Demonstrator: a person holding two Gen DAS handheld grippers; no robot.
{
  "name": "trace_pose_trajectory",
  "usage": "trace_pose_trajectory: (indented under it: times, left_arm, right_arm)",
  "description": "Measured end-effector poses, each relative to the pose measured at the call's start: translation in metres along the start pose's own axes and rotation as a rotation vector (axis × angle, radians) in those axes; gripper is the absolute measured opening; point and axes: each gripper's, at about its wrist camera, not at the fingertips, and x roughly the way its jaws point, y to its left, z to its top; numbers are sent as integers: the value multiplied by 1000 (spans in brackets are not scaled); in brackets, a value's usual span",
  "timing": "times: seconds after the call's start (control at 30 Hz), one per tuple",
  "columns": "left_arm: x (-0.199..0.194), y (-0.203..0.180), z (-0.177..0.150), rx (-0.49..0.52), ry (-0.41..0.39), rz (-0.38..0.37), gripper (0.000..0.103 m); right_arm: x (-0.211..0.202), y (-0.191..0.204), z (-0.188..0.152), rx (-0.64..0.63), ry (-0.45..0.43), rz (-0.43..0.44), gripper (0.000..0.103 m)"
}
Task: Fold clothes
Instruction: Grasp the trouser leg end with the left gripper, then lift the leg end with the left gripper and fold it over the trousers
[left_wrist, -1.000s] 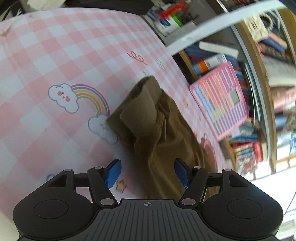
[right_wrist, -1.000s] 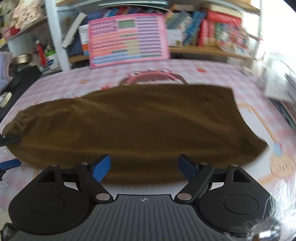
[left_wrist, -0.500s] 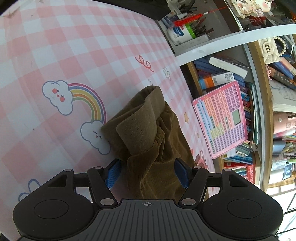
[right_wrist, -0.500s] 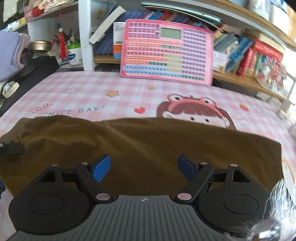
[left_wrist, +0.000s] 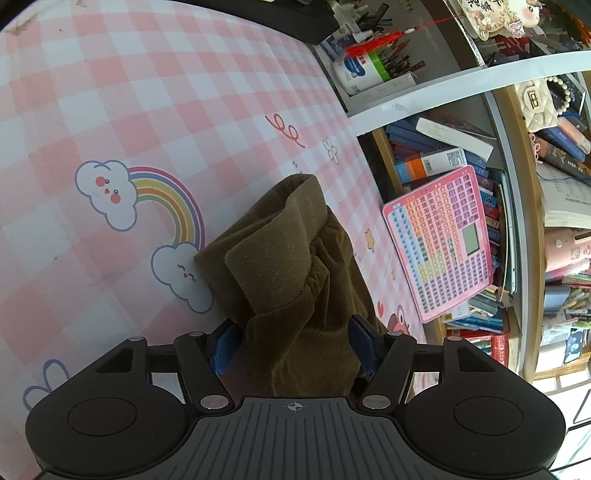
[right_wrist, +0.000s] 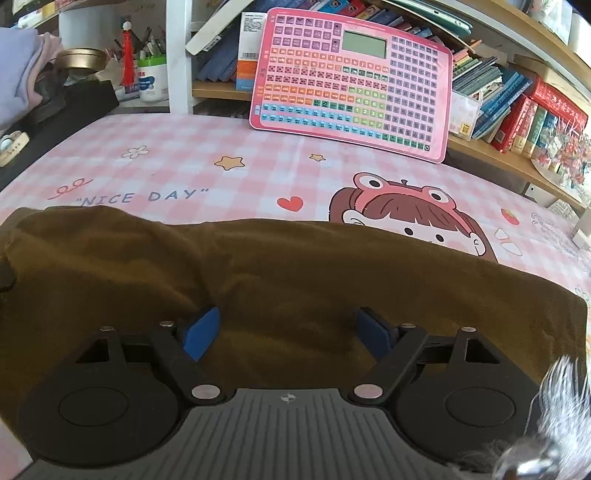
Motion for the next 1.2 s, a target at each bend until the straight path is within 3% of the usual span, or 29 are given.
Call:
trace_pose_trajectory:
  times: [0.33, 0.47, 0.63, 0.73, 0.93, 1.2]
  left_arm:
    - [0, -1, -2, -24, -20, 5, 63]
    - [1, -2, -4, -20, -33, 13, 58]
    - [4, -5, -4, 7, -43, 61, 24]
    - [-2, -19, -8, 102, -72, 59, 13]
    - [-14, -49, -18, 298, -131, 56, 11]
    - [-31, -123, -68, 748, -241, 140, 11]
  right_arm:
    - [-41, 12, -36, -75, 36, 66, 80]
    - [-49, 17, -48, -115, 16, 75, 80]
    - [-49, 15, -50, -119, 6, 89, 80]
    - [-49, 13, -51, -115, 0, 99, 80]
    - [-52, -10, -47, -17, 1, 196, 77]
    - [-74, -75, -46, 48, -12, 259, 78]
